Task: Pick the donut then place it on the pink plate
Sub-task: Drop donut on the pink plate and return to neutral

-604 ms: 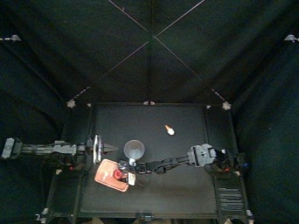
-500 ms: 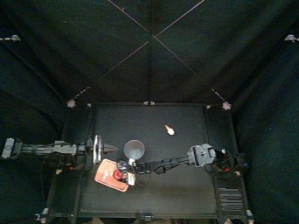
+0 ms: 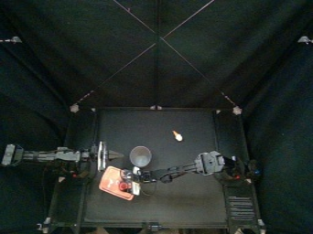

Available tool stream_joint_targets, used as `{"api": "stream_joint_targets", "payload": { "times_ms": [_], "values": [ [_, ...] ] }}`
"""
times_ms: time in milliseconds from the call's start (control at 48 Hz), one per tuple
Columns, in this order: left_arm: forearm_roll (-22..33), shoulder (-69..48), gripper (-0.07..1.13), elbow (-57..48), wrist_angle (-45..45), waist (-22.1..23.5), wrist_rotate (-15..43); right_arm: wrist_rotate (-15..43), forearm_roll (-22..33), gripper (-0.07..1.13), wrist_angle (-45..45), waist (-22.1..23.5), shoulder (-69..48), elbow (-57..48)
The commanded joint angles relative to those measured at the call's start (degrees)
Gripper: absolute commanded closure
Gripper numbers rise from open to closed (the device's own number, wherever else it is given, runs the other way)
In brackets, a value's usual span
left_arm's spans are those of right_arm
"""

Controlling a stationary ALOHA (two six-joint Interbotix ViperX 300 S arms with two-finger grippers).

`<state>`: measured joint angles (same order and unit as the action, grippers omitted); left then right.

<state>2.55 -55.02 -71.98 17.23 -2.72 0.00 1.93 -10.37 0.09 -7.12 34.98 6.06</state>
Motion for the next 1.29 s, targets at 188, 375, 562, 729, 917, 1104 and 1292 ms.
{"api": "stream_joint_targets", "payload": {
  "times_ms": [188, 375, 562, 729, 917, 1104, 1292],
  "values": [
    [0.09, 0.18, 1.08, 0.44, 0.26, -0.18, 0.0, -0.09, -0.09, 0.02, 0.7, -1.93, -9.32, -2.02],
    [0.09, 0.18, 1.08, 0.44, 0.35, 0.0, -0.09, 0.0, -0.53, 0.02, 2.55, -2.11, -15.64, -9.32],
    [-0.09, 0.18, 1.08, 0.35, 0.44, 0.18, 0.0, -0.09, -0.44, 0.02, 7.29, -2.29, -22.5, -19.25],
    [0.0, 0.0, 1.08, 0.18, 0.44, 0.35, -0.09, -0.18, -1.14, 0.02, 14.15, -2.02, -29.88, -30.15],
    [-0.09, -0.09, 1.08, 0.09, 0.44, 0.26, 0.0, -0.18, -1.85, 0.02, 24.61, -1.93, -38.32, -42.36],
    [-0.18, -0.18, 1.08, 0.09, 0.44, 0.44, 0.0, -0.62, -1.76, 0.02, 33.22, -1.76, -43.33, -51.59],
    [-0.26, -0.18, 1.08, -0.09, 0.44, 1.14, 0.0, -0.62, -1.76, 0.02, 35.33, -1.23, -45.53, -55.72]
  ]
}}
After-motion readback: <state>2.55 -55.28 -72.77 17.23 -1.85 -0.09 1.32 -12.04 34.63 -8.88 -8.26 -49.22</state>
